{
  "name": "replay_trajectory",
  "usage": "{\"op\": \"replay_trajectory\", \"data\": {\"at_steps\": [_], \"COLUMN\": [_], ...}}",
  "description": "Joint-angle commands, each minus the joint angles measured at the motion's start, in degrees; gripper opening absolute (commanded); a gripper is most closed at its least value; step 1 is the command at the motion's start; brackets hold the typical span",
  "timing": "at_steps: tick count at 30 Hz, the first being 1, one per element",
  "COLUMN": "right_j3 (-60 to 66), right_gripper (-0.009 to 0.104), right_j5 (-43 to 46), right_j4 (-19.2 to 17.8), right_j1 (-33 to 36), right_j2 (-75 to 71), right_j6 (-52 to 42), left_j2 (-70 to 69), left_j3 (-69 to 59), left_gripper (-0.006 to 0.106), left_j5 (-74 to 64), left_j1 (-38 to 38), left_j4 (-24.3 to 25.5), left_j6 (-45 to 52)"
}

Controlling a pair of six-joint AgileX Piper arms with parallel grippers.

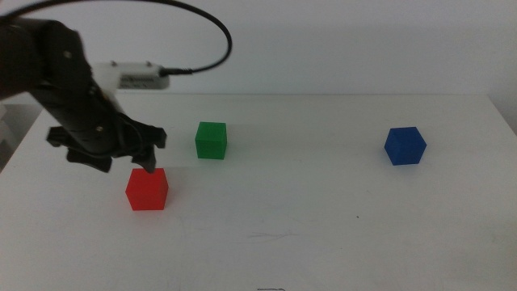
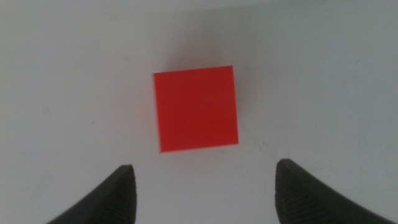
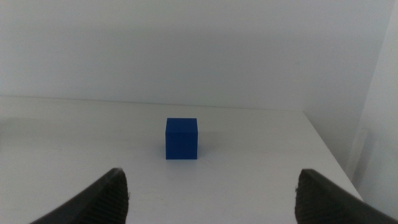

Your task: Stack red cubes first, then green, then blue cubes in a specific spot.

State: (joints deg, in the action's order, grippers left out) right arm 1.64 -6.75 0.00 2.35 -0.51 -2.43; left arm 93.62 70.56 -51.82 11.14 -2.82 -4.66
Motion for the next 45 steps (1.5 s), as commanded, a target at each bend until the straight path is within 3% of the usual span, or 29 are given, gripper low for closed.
{"op": "replay_trajectory", "data": {"at_steps": [1,11,19,29,33,39,42,44,45], "right_j3": [-1.02,-1.02,-1.02,-1.02,-1.02,-1.02,-1.02,-1.02,-1.02], "right_gripper": [0.085,0.085,0.085,0.085,0.085,0.085,0.085,0.085,0.085], "right_j5": [4.48,4.48,4.48,4.48,4.48,4.48,4.48,4.48,4.48], "right_j4": [-0.69,-0.69,-0.69,-0.69,-0.69,-0.69,-0.69,-0.69,-0.69], "right_j1": [-0.42,-0.42,-0.42,-0.42,-0.42,-0.42,-0.42,-0.42,-0.42], "right_j2": [-1.35,-1.35,-1.35,-1.35,-1.35,-1.35,-1.35,-1.35,-1.35], "right_j6": [-0.90,-0.90,-0.90,-0.90,-0.90,-0.90,-0.90,-0.90,-0.90], "left_j2": [0.25,4.30,6.15,10.83,11.72,13.97,13.52,12.23,11.20], "left_j3": [2.55,2.55,2.55,2.55,2.55,2.55,2.64,2.64,2.64], "left_gripper": [0.072,0.073,0.094,0.090,0.076,0.036,0.009,-0.002,-0.002], "left_j5": [0.87,5.27,8.44,13.56,13.86,12.55,10.73,9.15,8.39], "left_j1": [0.78,0.83,0.71,0.71,0.71,0.71,0.76,1.18,1.57], "left_j4": [0.12,-1.41,-1.37,-1.48,-3.01,-2.89,-2.63,-1.72,-0.93], "left_j6": [-0.65,-0.65,-0.88,-0.88,-0.88,-0.88,-1.14,-1.47,-2.42]}}
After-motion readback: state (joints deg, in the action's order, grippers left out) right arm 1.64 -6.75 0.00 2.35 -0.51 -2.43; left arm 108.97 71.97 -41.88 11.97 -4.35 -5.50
